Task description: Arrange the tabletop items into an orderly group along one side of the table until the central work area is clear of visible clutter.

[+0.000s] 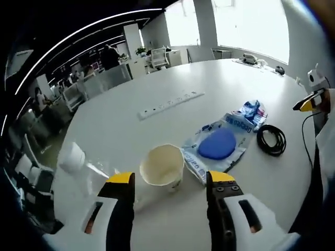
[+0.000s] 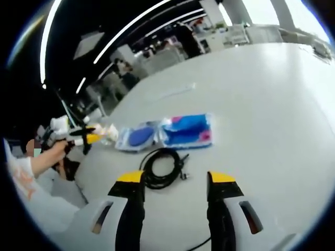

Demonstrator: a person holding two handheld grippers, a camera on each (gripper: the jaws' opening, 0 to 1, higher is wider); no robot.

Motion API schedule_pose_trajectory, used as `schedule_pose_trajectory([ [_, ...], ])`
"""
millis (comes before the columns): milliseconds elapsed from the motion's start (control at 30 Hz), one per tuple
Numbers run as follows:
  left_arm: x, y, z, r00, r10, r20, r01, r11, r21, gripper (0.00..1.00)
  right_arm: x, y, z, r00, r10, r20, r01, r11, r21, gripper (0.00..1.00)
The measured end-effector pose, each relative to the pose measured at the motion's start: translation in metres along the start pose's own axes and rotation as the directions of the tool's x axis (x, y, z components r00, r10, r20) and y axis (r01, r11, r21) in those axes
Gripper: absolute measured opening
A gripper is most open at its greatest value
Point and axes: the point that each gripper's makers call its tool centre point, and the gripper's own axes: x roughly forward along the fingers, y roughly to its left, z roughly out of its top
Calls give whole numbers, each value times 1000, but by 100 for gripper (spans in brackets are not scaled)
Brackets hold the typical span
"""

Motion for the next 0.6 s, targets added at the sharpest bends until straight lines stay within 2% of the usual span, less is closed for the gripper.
schedule_pose_trajectory([
  [133,-18,6,-13,999,36,12,-36,998,-45,63,-1,-2,-2,1000,-4,-8,4,1000,-19,48],
  [367,-47,21,-42,996,88,-15,-89,989,-118,75,-2,-4,-7,1000,0,-29,-1,999,-52,52],
  [600,-69,24,-67,996,76,-40,-82,982,-168,87,-6,-3,-13,999,9,-52,-13,997,-81,58],
])
